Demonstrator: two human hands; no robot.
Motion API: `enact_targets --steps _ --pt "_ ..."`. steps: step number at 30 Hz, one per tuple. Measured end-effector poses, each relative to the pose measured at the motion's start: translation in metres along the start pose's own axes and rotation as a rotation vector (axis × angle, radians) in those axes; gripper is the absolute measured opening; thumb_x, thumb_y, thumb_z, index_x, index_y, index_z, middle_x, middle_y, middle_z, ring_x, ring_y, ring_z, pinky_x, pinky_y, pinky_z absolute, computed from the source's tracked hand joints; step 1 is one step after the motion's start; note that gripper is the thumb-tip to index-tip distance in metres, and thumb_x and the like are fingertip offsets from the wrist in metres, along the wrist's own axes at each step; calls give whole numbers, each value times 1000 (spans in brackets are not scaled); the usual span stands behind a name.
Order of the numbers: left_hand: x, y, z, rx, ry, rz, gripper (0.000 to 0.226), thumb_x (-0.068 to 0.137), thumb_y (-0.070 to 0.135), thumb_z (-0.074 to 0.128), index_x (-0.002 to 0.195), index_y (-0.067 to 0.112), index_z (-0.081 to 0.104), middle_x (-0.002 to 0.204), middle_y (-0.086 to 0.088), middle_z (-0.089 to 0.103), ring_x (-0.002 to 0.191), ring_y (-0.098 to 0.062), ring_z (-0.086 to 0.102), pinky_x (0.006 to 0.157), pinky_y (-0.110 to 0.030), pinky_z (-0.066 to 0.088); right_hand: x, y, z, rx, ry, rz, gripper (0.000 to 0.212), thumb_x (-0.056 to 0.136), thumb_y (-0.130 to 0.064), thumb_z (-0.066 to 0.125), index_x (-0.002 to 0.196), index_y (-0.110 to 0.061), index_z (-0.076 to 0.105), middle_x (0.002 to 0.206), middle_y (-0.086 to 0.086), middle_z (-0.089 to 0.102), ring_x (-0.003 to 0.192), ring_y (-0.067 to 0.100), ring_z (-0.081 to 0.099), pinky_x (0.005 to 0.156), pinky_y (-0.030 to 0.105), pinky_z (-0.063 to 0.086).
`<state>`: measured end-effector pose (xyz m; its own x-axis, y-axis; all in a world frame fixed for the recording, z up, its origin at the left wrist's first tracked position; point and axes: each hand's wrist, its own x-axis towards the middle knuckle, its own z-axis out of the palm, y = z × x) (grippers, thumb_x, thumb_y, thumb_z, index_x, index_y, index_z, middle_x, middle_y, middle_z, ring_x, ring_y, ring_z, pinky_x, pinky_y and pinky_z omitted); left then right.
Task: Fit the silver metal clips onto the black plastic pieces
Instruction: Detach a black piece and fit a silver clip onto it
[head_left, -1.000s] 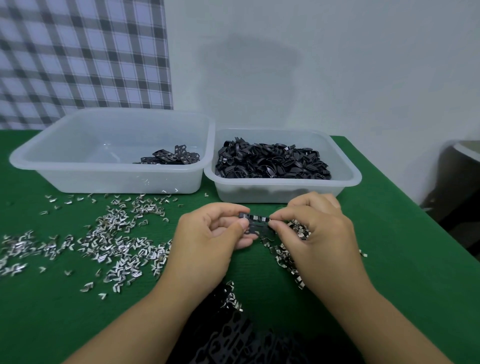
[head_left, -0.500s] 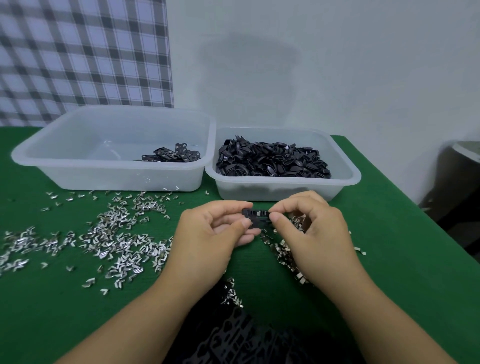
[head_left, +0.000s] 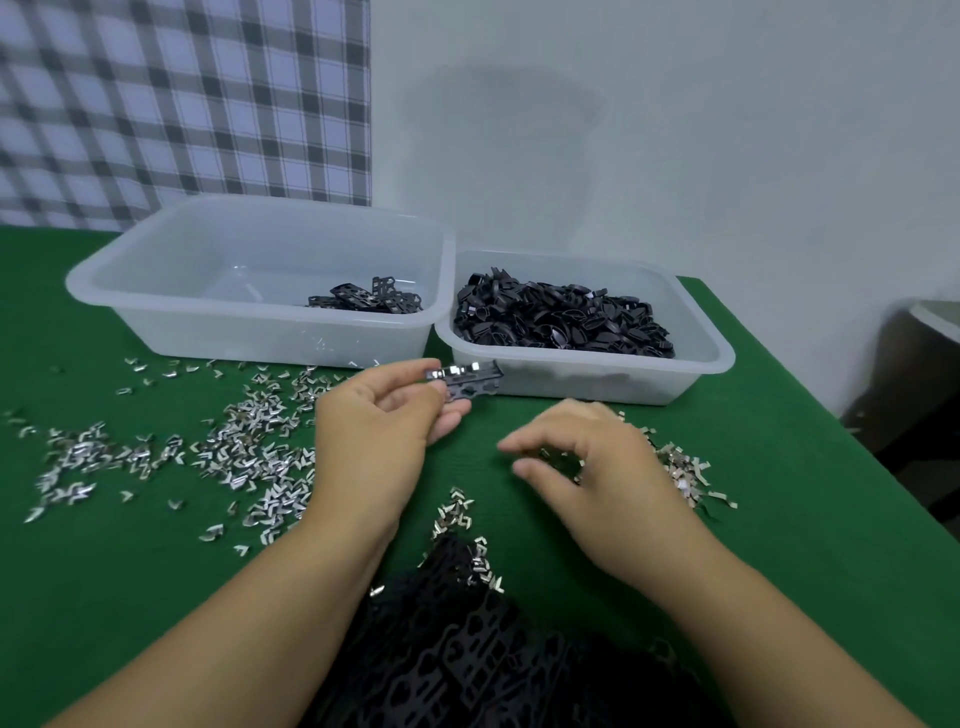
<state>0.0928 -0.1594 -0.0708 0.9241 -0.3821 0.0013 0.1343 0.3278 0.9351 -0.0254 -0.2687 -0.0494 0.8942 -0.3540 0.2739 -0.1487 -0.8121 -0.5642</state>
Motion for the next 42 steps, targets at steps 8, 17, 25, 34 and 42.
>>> enact_targets --steps 8,17,25,34,42 --pt "-1 -2 2 27 -13 4 20 84 -4 62 90 13 70 67 -3 74 69 -15 74 57 -13 53 8 -13 19 -122 -222 -120 24 89 -23 60 110 -31 67 103 -9 63 99 15 46 93 36 37" --pt "-3 -2 3 23 -17 6 21 84 -6 62 91 12 70 69 -6 74 67 -15 73 56 -14 53 12 -12 28 -90 -209 -138 5 84 -19 65 86 -22 66 90 -7 60 88 6 46 85 15 29" --pt "-6 -4 3 105 -82 39 23 84 -3 63 97 15 67 69 -8 73 68 -16 74 58 -14 53 3 -2 20 77 40 -85 13 79 -14 69 80 -27 67 73 -12 65 75 3 56 71 16 42" --pt "-12 -2 7 258 -175 88 18 81 -1 68 79 17 67 68 -5 74 68 -13 73 58 -15 53 4 4 10 130 415 -106 25 73 -6 76 91 -24 72 75 -18 65 74 4 60 73 17 47" --pt "-19 -1 11 346 -257 116 16 79 -2 71 79 14 68 66 -1 74 60 -8 71 56 -11 51 6 6 12 84 486 -123 12 72 -7 76 77 -17 71 80 -9 59 84 13 55 77 14 40"
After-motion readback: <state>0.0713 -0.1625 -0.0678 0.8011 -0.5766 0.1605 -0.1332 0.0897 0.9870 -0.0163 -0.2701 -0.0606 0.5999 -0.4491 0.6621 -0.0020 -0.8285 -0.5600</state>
